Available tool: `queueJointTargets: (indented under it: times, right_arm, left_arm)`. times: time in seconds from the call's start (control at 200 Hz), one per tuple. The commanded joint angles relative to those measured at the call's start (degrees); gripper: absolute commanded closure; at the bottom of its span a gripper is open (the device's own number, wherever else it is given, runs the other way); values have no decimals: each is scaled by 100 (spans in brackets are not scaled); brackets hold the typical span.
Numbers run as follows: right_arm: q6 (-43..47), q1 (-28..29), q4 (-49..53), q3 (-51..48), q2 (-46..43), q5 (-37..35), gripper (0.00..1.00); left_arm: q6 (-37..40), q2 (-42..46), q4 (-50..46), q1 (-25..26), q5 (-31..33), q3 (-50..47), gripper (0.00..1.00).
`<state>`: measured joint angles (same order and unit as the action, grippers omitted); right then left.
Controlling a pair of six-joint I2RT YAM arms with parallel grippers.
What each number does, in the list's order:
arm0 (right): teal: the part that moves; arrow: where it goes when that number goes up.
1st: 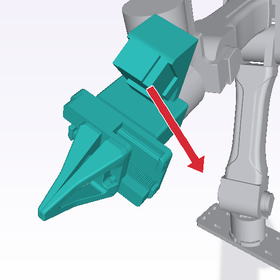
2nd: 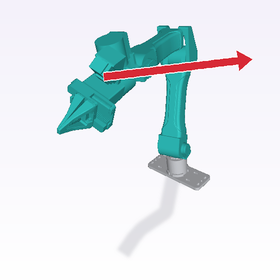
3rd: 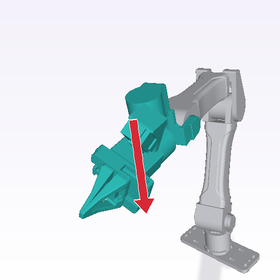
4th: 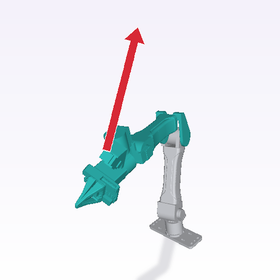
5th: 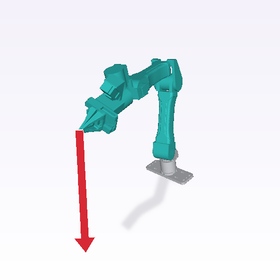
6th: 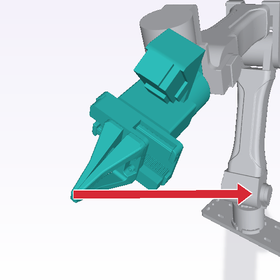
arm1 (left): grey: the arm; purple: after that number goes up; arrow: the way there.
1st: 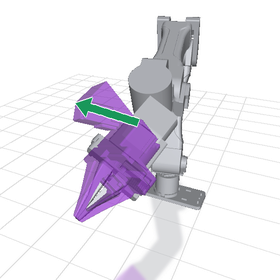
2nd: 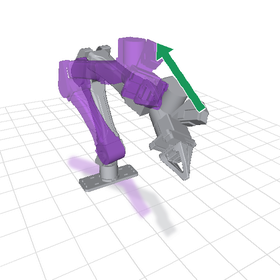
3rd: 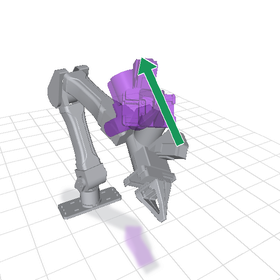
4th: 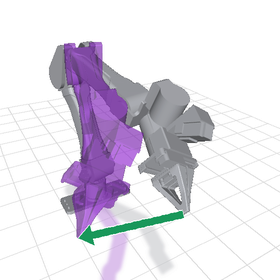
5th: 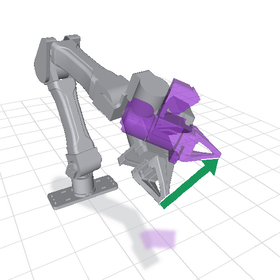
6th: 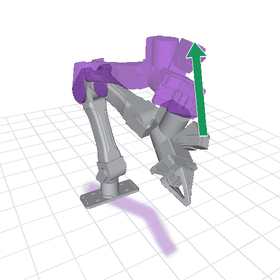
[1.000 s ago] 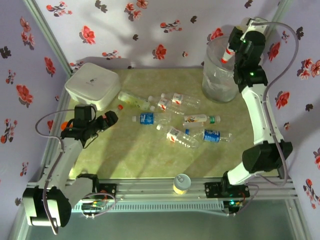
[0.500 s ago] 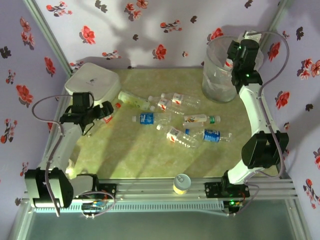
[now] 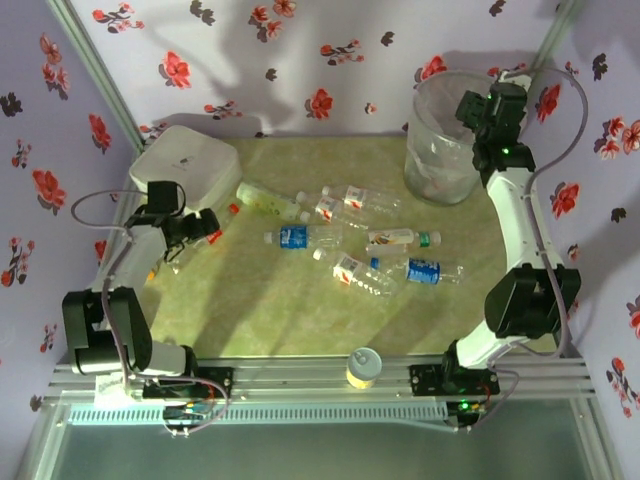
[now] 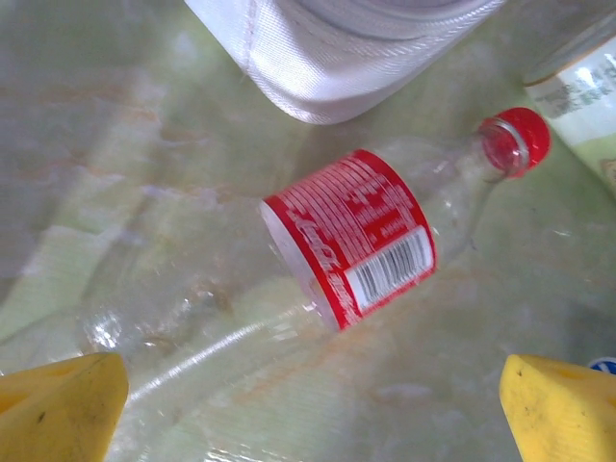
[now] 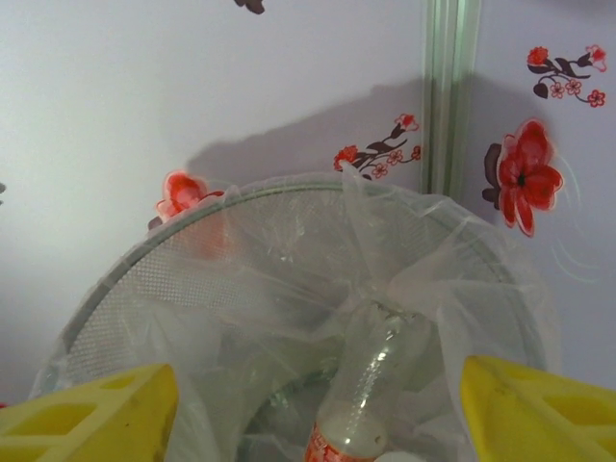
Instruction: Put the plastic bottles in the bin
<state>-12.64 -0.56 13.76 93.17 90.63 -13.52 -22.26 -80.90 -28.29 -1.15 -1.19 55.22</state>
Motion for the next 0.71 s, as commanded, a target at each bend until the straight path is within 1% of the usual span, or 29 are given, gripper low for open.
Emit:
queueJointTargets:
  times: [0.0,0.19,0.335,0.455,0.595,0.7]
  right_arm:
    - [-116,-23,404,342,-479,364,21]
    - [-395,-15,961,320,-806,1095,21]
    - [-713,11,996,-34,-1079,1582,20]
    - [-871,97,1114,-381,-1278,1850,19]
    - [-1096,456,1057,-1269,-1649,2046,19]
    - [-1238,631,1117,-1848,-1926,2163,19]
  left_arm:
    - [384,-237,-249,-44,290,349,0]
    - [910,-798,-780,7,354,749,0]
    - [1211,-1259,-1178,176,349,975,0]
    - [1054,-1355,-1204,412,216,897,0]
    - [749,-1403,-1279,720,228,700,0]
    - [559,-1230,-1258,880,273,516,0]
